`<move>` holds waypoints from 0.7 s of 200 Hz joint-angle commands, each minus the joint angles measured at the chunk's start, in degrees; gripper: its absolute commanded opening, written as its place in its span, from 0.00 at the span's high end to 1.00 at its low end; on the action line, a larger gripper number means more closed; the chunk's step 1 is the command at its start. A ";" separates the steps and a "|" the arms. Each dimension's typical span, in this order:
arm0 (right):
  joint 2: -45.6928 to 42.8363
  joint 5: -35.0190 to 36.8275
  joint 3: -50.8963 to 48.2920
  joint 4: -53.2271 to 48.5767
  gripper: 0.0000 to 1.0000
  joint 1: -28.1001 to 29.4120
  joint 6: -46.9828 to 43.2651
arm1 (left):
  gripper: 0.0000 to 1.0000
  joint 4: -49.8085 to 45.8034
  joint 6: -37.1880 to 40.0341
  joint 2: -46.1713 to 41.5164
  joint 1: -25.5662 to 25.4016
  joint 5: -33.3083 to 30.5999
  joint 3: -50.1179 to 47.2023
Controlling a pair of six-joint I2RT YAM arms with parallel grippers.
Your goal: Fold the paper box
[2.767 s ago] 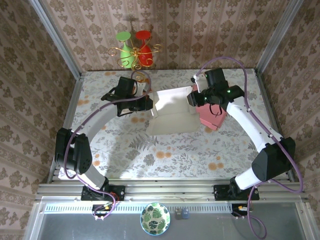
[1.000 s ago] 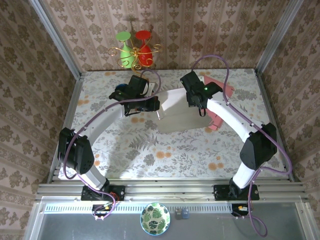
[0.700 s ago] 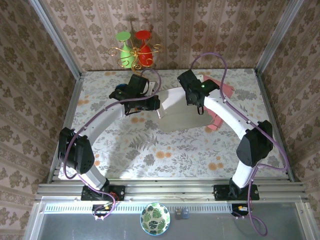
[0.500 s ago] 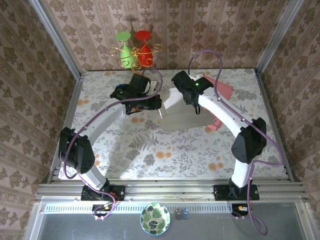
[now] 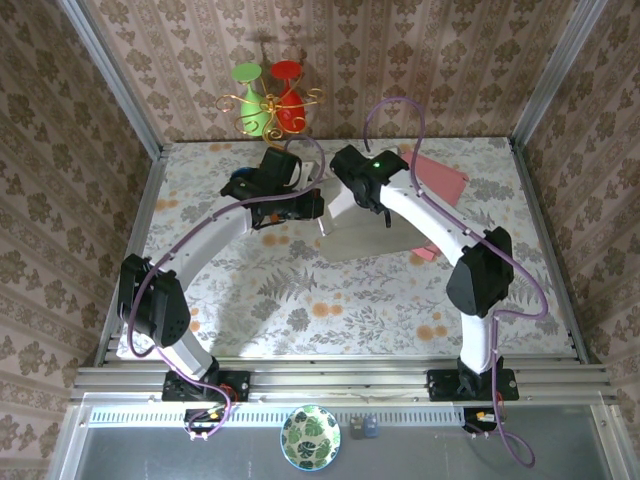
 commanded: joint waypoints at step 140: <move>-7.91 -6.89 -8.61 6.87 1.00 -6.17 -3.16 | 1.00 1.01 -1.83 -0.52 0.47 2.67 0.59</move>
